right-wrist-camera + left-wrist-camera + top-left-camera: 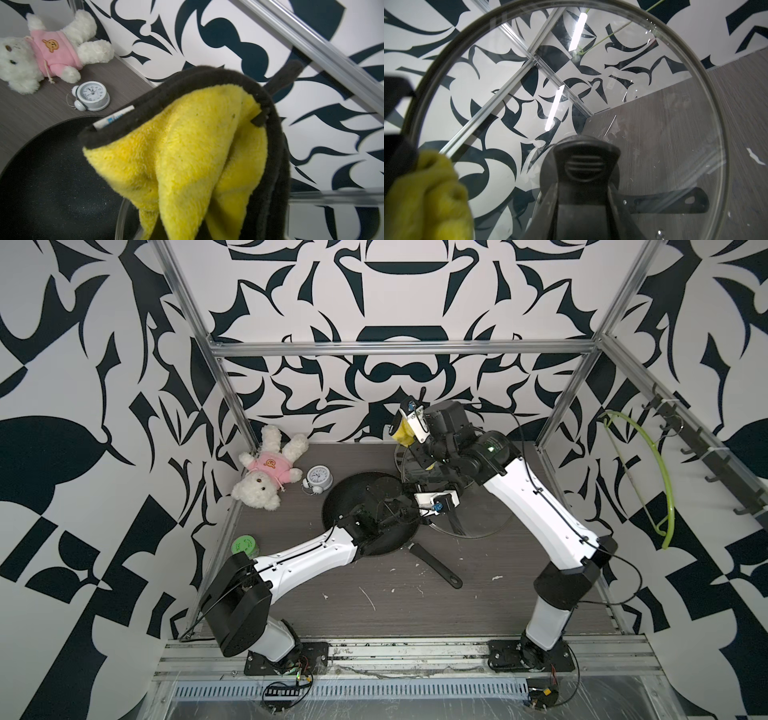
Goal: Wipe the pot lid with a cloth
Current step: Wipe the pot lid.
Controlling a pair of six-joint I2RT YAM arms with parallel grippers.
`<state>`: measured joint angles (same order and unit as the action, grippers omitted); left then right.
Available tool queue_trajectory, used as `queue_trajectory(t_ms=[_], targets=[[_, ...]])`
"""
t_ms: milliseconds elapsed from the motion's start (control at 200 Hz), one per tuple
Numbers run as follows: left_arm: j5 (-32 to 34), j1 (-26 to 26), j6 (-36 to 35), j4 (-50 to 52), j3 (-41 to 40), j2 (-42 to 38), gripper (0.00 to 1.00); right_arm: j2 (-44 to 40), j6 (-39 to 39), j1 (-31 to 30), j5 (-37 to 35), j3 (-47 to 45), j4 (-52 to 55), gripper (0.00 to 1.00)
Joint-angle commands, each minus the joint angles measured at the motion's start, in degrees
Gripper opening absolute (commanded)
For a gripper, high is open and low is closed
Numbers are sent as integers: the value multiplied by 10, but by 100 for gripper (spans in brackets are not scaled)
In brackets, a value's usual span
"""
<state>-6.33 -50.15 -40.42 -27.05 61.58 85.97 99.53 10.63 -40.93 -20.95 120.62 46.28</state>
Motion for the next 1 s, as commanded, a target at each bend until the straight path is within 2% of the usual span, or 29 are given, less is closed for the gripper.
queue_trajectory(t_ms=[0,260,570,670,835,995], targets=[[51,3,81,-157,17,-29,0,-73,-19,16,-67,-50,-67,0],[120,3,287,-198,21,-25,0,-196,-40,39,-92,-196,-99,0],[216,3,646,-223,39,-23,0,-291,-56,32,-72,-318,-65,0],[237,3,739,-215,54,-16,0,-307,-60,14,-71,-348,-61,0],[263,3,876,-177,90,-4,0,-313,-69,-25,-70,-383,-60,0],[259,3,932,-168,108,-1,0,-299,-81,-46,-64,-399,-64,0]])
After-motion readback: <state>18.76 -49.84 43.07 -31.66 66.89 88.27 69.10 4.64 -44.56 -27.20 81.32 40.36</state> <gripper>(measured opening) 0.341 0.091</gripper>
